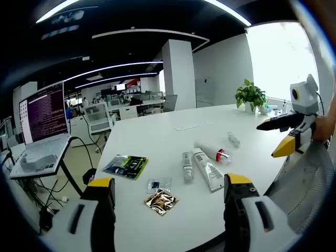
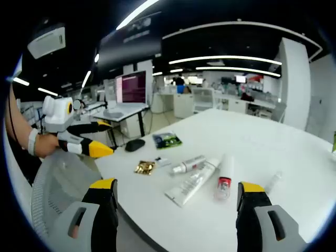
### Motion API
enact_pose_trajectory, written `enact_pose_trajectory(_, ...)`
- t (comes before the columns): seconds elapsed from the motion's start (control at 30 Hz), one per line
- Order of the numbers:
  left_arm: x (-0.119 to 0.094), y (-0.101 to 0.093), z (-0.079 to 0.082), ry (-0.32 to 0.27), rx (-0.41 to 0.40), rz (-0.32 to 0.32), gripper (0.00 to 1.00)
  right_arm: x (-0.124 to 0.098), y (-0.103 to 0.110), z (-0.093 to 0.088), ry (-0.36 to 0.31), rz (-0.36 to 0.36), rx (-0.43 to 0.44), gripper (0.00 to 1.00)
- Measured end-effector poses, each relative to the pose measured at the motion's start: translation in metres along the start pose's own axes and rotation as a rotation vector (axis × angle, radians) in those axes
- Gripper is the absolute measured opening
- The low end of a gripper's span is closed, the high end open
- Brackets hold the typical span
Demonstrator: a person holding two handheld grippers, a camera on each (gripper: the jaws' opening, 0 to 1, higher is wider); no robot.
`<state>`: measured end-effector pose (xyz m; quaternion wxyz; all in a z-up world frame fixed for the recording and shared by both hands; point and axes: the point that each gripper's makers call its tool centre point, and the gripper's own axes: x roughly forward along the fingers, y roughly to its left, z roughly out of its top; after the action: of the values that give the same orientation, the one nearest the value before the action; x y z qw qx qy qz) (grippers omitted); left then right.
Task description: Arrange the skincare products in the storage area until every visible bottle or jar stands upright without overlapping.
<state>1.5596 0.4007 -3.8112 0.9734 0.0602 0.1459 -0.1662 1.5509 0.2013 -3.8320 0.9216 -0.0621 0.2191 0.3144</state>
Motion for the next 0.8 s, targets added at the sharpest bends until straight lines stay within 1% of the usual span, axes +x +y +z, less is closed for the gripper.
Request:
enact_pose_trajectory(0.1,-0.002,-0.003,0.005,-0.027,-0.009,-0.013,0.77,-0.001,-0.002,0.002,-0.011,-0.015,-0.006,0.96)
enact_pose_trajectory(0.2,-0.002,-0.001,0.007,-0.038,-0.021,-0.009,0.76,0.001,-0.003,-0.001,0.023,-0.022,-0.080,0.92)
enact_pose_trajectory(0.23,-0.001,-0.003,0.008,-0.036,-0.027,-0.011,0.75,0.000,-0.003,0.005,-0.009,-0.026,-0.111,0.89)
enact_pose_trajectory(0.3,0.001,-0.005,0.010,-0.034,-0.039,-0.014,0.75,-0.003,-0.003,0.017,-0.073,-0.034,-0.174,0.89)
enact_pose_trajectory(0.4,0.002,-0.010,0.005,-0.011,0.006,-0.028,0.73,-0.004,-0.012,0.003,-0.008,-0.045,-0.119,0.90)
enact_pose_trajectory(0.47,0.003,-0.002,0.000,-0.004,-0.012,-0.028,0.73,-0.005,-0.011,0.011,-0.052,-0.029,-0.042,0.89)
enact_pose_trajectory(0.53,0.004,-0.002,-0.004,0.007,0.010,-0.027,0.75,-0.006,-0.008,0.013,-0.058,-0.014,-0.041,0.89)
enact_pose_trajectory(0.67,0.005,-0.001,-0.008,0.022,0.049,-0.014,0.81,-0.010,-0.002,0.019,-0.088,0.008,-0.053,0.85)
enact_pose_trajectory(0.8,0.005,0.000,-0.010,0.026,0.059,-0.013,0.80,-0.013,-0.003,0.025,-0.127,0.024,-0.013,0.84)
